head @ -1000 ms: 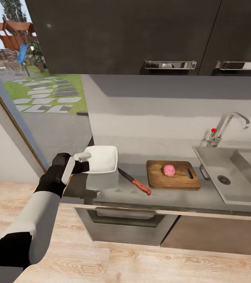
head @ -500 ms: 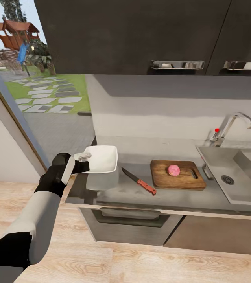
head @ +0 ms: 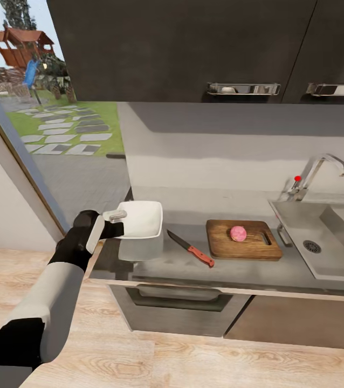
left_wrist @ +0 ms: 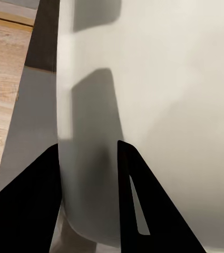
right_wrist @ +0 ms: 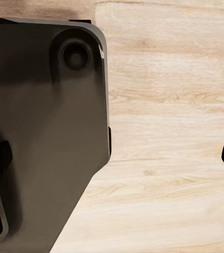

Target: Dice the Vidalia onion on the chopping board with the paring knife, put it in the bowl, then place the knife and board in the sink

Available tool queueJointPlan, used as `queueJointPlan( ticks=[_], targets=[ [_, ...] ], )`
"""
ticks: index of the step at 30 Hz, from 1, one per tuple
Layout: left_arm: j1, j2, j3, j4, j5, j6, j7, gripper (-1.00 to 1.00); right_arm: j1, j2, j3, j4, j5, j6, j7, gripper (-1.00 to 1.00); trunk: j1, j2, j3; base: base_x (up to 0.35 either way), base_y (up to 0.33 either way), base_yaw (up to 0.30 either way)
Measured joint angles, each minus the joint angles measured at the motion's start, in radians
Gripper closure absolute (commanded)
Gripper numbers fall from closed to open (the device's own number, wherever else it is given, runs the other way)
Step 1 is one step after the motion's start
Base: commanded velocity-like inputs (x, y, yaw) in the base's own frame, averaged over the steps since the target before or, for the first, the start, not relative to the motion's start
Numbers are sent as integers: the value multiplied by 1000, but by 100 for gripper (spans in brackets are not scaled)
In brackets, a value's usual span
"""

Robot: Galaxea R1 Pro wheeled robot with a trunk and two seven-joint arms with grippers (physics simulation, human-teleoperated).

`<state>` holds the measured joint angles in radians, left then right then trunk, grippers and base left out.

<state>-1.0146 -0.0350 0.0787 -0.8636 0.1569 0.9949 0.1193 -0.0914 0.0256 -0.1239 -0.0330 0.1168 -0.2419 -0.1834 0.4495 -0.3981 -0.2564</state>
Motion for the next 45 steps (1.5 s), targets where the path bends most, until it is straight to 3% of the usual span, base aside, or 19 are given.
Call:
queueJointPlan(
  ticks=[5, 45],
  targets=[
    [0, -1, -29, 7, 0, 0, -1, 100, 0, 0, 0, 0, 0, 0, 0, -100, 0, 0, 0, 0, 0, 0],
    [-1, 1, -32, 39, 5, -3, -3, 100, 0, -1, 0, 0, 0, 0, 0, -100, 0, 0, 0, 0, 0, 0]
  ],
)
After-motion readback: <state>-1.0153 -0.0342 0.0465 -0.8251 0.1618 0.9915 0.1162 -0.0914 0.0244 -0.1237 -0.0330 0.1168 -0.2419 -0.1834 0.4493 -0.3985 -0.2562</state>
